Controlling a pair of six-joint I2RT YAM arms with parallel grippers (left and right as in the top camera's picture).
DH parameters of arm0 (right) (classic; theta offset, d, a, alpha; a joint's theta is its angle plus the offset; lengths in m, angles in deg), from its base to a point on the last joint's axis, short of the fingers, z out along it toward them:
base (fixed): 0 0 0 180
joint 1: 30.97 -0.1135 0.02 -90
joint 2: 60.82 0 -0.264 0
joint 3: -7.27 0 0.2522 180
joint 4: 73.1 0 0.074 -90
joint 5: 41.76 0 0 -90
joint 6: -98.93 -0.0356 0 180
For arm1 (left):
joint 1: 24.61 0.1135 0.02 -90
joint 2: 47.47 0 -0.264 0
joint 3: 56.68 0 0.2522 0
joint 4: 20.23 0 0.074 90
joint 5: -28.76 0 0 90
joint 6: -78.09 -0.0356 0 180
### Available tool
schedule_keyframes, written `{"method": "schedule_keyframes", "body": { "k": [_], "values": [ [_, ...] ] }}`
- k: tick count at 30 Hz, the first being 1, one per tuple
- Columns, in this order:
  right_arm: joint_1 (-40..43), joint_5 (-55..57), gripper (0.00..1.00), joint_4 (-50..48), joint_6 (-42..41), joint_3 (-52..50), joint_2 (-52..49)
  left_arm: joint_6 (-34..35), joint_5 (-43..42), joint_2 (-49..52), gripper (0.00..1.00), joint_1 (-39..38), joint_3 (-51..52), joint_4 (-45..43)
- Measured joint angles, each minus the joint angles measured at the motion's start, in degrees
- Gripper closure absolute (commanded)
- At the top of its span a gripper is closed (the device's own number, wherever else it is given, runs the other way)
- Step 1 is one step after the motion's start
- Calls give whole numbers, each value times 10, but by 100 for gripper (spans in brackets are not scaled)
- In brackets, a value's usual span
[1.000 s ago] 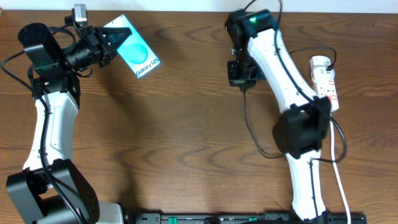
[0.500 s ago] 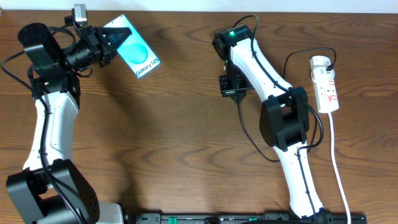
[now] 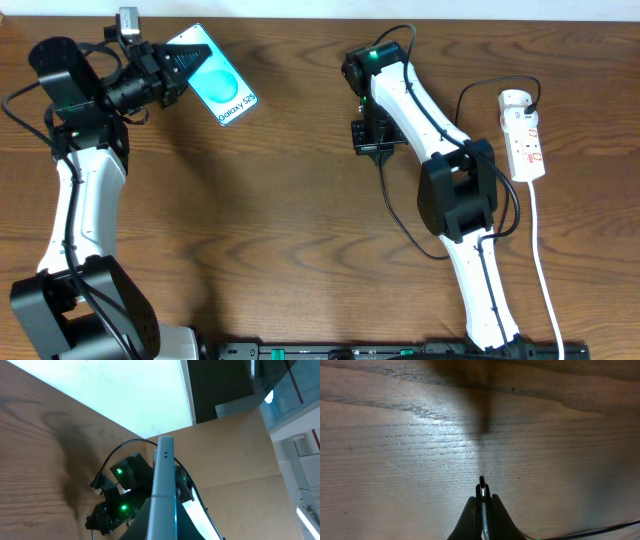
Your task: Plug charger to phone and switch on socket
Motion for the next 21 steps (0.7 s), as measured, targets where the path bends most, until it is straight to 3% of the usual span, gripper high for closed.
{"method": "schedule_keyframes", "body": {
  "k": [13, 19, 21],
  "values": [
    [0, -6, 99, 4, 2, -3, -46, 0, 2, 0, 93, 0, 0, 0],
    [0, -6, 71, 4, 7, -3, -46, 0, 2, 0, 93, 0, 0, 0],
    [0, -6, 68, 4, 8, -3, -46, 0, 2, 0, 93, 0, 0, 0]
  ]
}}
